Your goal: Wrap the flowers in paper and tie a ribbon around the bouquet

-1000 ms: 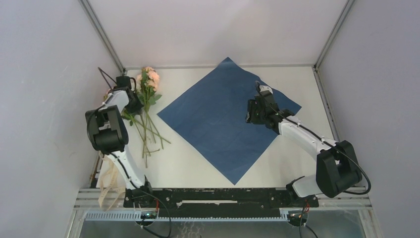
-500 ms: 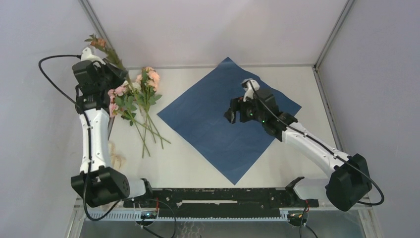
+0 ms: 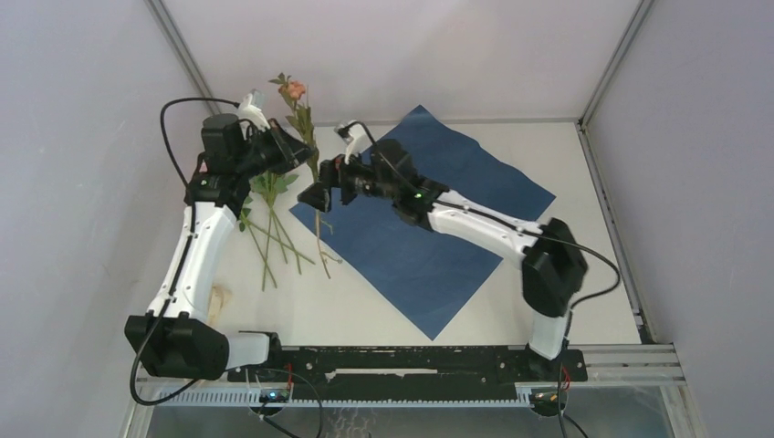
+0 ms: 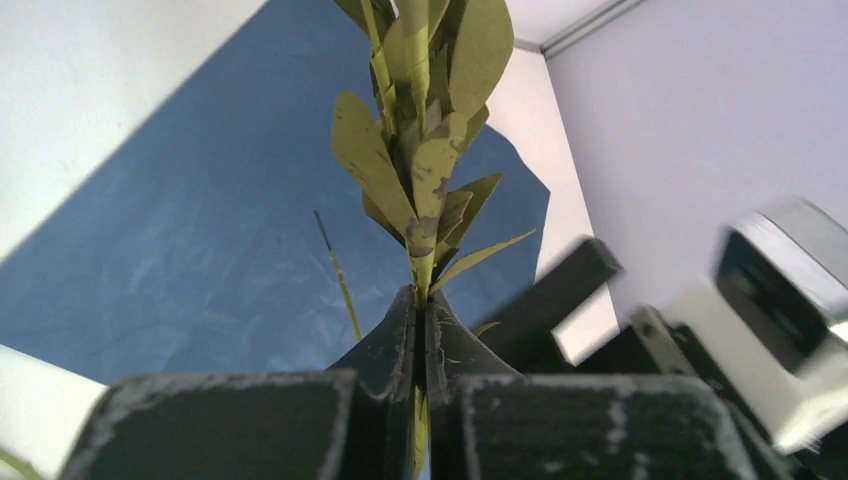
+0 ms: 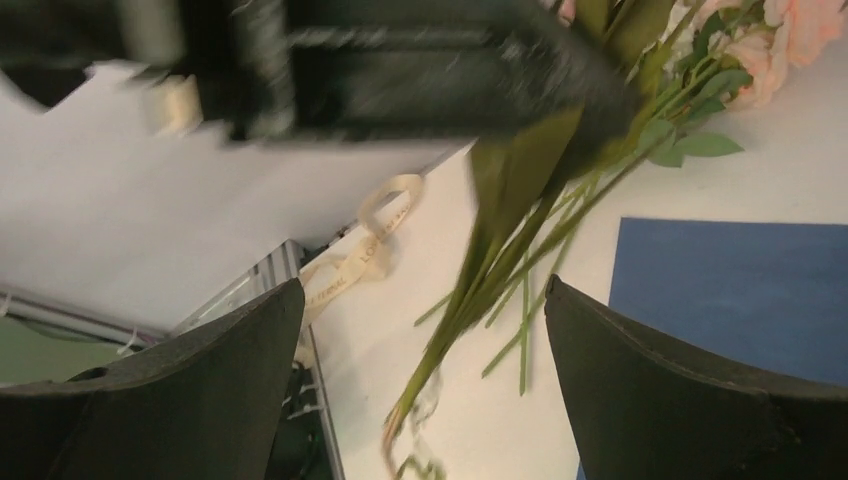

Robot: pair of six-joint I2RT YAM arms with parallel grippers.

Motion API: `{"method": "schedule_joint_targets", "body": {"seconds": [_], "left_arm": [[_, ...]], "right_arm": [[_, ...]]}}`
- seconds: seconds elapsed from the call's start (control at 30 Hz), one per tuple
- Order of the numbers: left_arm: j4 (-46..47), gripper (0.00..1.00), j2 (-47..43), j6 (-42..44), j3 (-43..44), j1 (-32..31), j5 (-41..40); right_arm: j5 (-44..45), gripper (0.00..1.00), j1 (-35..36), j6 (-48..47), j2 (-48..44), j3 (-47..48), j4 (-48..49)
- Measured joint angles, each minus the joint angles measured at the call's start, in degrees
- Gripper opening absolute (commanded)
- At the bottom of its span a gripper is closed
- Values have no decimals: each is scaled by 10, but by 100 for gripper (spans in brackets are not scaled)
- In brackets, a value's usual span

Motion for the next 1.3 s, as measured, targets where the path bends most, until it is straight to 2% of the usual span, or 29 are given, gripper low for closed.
{"method": "schedule_joint_targets", "body": {"seconds": [0.03,0.07,0.13,0.17,0.2,0.3,0.33,0.4,0.5,0.6,0.73,0.83,0.87,0.93,1.0,1.13,1.3], "left_arm": [[0,1,0,-3,-7,-4,2],[0,1,0,-4,-12,-5,4],[5,2,0,-8,-25,-7,7],[9,2,0,-9,-31,-7,9],[9,6,0,-9,-34,-7,9],[2,63,1,-4,-47,-3,-2],[-5,71,1,1,-48,1,-3],[-16,75,0,15,-48,22,-15],[-28,74,0,44,-57,76,-66],[-30,66,7,93,-87,124,-145],[-32,59,63,166,-98,134,-211],[-50,56,134,224,-89,127,-233],[-64,56,161,242,-79,126,-239],[-92,56,221,276,-50,123,-254],[-110,56,269,306,-25,121,-274],[-130,48,314,355,-12,116,-303],[-147,35,335,388,-5,101,-308]], "right_arm": [[0,88,0,10,25,21,-3],[0,69,-1,18,49,42,-5],[0,17,-1,33,97,74,-11],[-1,1,-1,37,113,82,-17],[2,0,-2,43,124,86,-22],[9,0,-7,62,135,82,-35],[18,0,-9,66,131,77,-39],[33,0,-23,72,119,59,-61],[65,0,-68,67,94,35,-130],[105,0,-135,46,82,35,-219],[155,2,-217,14,100,75,-339],[187,13,-252,-2,145,131,-400],[196,21,-255,-7,163,148,-414],[213,46,-256,-17,202,184,-442],[228,59,-251,-28,241,216,-464],[258,64,-244,-41,287,243,-506],[271,64,-239,-45,273,232,-520]]}}
